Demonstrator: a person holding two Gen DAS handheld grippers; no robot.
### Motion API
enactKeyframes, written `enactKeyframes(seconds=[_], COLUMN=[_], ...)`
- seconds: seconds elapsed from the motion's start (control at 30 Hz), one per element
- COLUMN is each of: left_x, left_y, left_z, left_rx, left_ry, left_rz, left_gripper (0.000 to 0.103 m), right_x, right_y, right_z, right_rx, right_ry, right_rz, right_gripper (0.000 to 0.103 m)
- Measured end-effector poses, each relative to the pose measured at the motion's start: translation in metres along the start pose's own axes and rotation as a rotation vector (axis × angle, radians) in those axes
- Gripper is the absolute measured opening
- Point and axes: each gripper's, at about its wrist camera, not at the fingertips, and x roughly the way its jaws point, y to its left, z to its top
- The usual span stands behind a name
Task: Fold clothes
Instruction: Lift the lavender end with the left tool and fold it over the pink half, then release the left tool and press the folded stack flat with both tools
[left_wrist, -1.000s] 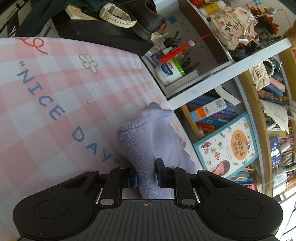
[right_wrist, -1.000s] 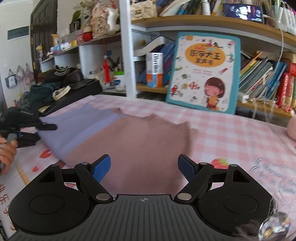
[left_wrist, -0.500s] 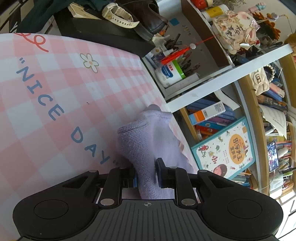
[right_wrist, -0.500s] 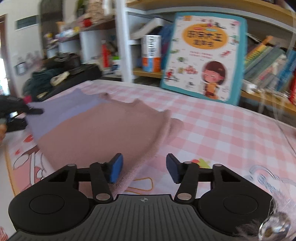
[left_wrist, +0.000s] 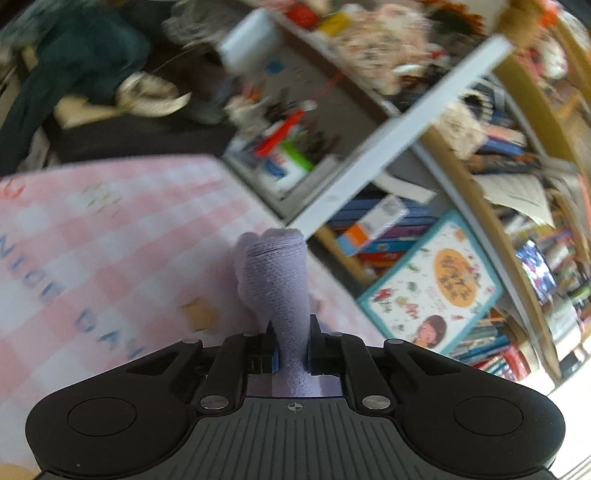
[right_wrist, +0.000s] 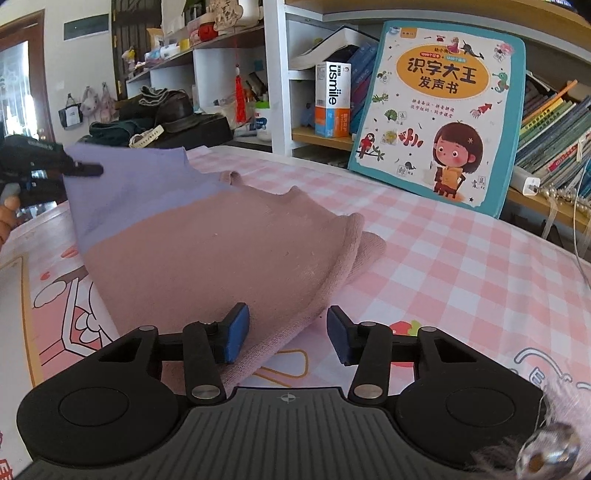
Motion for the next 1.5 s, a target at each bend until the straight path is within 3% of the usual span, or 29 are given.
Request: enactKeyframes(seconds=[0.23,0.4,0.53,0.67,0.73,0.8,0.9,1.0,1.13,1.27,1.4,1.5], left_x=[-0.001,0.002,0.015,0.042,0.048,0.045,0.043,0.04,0.032,0.017,0.01,0.017], left_y=[-0.074,-0.13,-0.165,-0.182,-0.182,-0.183,-0.183,-0.18,-0.176,-0.169,-0.153,-0.139], left_z=[-0.009,-0.041,-0.089,-0.155,-0.179,-0.195,-0.191,-0.181,-0.161,-0.134,-0.1,-0.089], left_rx=[0.226,0.483,0.72,0.971,1.067,1.154,1.121,1.022,0.912,0.823,0.752,0.734], left_ry=[-0.043,-0.049,0.028,0.249,0.28,0.248,0.265,0.298,0.333,0.307,0.203,0.18], left_rz=[-0.074,-0.11,-0.126,-0.123,-0.101,-0.092,-0.114,-0.172,-0.263,-0.345,-0.311,-0.251], left_gripper=[0.011,0.012,0.014,0.023,0.027,0.035,0.043,0.05,0.051,0.051,0.051,0.049], right_x=[-0.001,-0.001,-0.001,-0.001,-0.002,-0.002,-0.002,-0.002,-0.004,-0.007,-0.025,-0.044], right_y=[-0.001,0.001,-0.001,-0.006,-0.008,-0.01,-0.012,-0.011,-0.012,-0.014,-0.017,-0.025], right_z=[-0.001,-0.002,-0.002,-0.002,-0.002,-0.003,-0.004,-0.005,-0.006,-0.004,0.001,0.007], right_rx=[0.018,0.008,0.019,0.044,0.056,0.068,0.086,0.1,0.126,0.141,0.148,0.217], right_ry=[-0.003,-0.005,-0.003,0.001,0.004,0.005,0.004,0.002,0.003,0.014,-0.011,-0.071], right_rz=[0.003,-0.002,0.008,0.025,0.032,0.039,0.045,0.039,0.025,0.015,-0.028,-0.005], right_gripper=[0.044,0.044,0.044,0.044,0.044,0.044,0.045,0.045,0.048,0.05,0.057,0.063])
